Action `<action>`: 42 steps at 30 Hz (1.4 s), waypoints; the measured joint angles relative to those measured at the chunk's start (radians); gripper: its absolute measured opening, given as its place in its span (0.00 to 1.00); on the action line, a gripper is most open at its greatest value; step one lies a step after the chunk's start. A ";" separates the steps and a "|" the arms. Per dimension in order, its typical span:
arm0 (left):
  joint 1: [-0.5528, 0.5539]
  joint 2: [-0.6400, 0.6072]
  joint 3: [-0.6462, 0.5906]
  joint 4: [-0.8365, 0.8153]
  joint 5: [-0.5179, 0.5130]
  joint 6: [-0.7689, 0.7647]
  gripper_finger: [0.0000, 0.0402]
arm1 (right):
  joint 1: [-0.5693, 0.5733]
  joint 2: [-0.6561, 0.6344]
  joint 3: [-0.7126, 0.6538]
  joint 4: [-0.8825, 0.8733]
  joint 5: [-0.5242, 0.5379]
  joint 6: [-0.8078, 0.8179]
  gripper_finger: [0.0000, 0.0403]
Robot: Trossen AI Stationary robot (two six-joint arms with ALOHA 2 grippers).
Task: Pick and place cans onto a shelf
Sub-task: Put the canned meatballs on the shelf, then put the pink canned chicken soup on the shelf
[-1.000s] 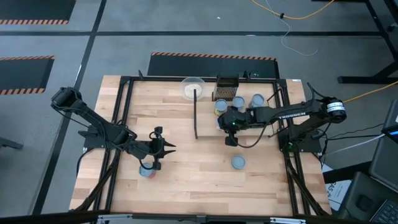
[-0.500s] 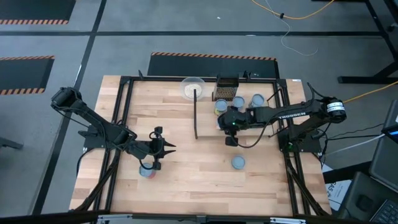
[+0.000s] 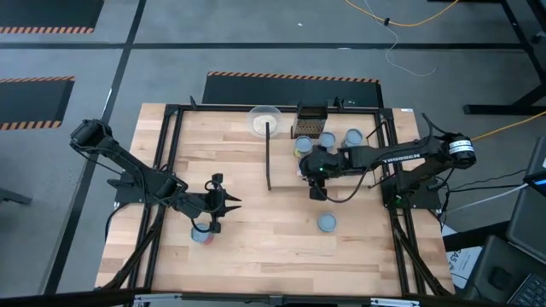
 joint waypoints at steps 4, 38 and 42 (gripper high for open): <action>0.000 0.000 0.000 0.000 0.000 -0.002 0.18 | 0.000 -0.040 0.000 -0.011 0.000 0.001 0.38; -0.001 0.000 0.093 0.382 0.237 -0.021 0.29 | 0.076 -0.322 0.000 -0.030 -0.237 0.002 0.38; -0.038 0.004 0.240 0.119 0.225 -0.019 0.29 | 0.076 -0.322 0.000 -0.030 -0.237 0.002 0.38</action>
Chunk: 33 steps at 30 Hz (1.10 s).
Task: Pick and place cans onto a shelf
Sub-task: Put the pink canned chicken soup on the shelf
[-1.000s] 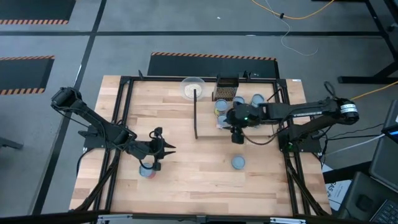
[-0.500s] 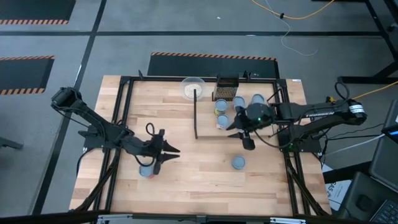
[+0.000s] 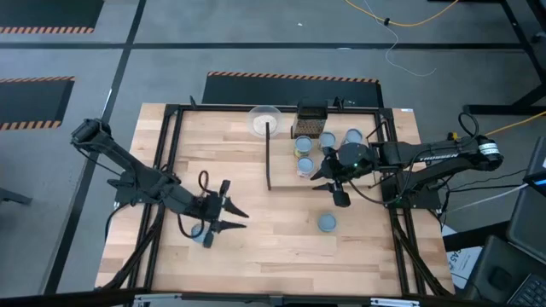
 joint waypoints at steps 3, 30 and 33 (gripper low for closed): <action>-0.043 0.037 0.117 -0.254 -0.046 -0.065 0.29 | 0.000 0.000 0.000 0.000 0.000 0.000 0.38; -0.260 0.274 0.317 -1.165 0.247 -0.975 0.29 | 0.000 0.000 0.000 -0.010 0.000 -0.031 0.38; -0.261 0.274 0.317 -1.165 0.243 -0.976 0.29 | 0.000 0.000 0.000 -0.010 0.000 -0.026 0.38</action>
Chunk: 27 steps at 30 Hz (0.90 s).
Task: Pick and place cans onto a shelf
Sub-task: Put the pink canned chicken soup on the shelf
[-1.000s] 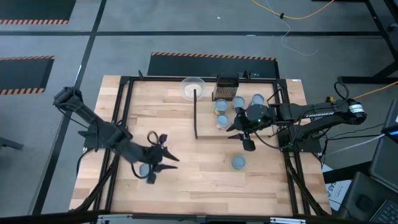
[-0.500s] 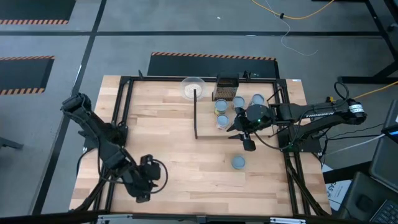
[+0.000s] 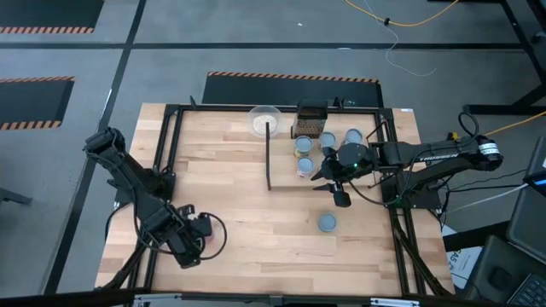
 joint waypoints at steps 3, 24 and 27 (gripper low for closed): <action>-0.010 0.006 0.000 0.000 -0.003 0.001 0.29 | 0.000 0.000 0.000 -0.002 0.000 0.000 0.38; -0.018 0.161 0.002 -0.004 -0.039 0.140 0.19 | 0.000 0.000 0.000 -0.007 0.000 0.000 0.38; -0.009 0.161 0.002 0.006 -0.046 0.142 0.11 | 0.000 0.000 0.000 -0.007 0.000 0.000 0.38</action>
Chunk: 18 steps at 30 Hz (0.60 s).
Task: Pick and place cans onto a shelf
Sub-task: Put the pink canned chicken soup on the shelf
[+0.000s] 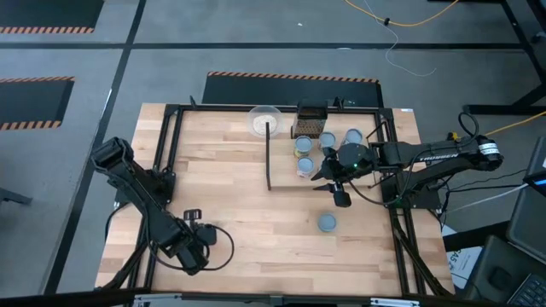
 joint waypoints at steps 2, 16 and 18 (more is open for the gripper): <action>0.008 0.000 0.000 0.008 -0.001 0.000 0.04 | 0.000 0.000 0.000 0.000 0.000 0.000 0.38; 0.186 0.002 -0.005 0.407 -0.068 0.388 0.01 | 0.000 0.000 0.000 0.000 0.000 0.000 0.38; 0.231 0.002 -0.005 0.488 -0.067 0.466 0.01 | 0.000 0.000 0.000 0.000 0.000 0.000 0.38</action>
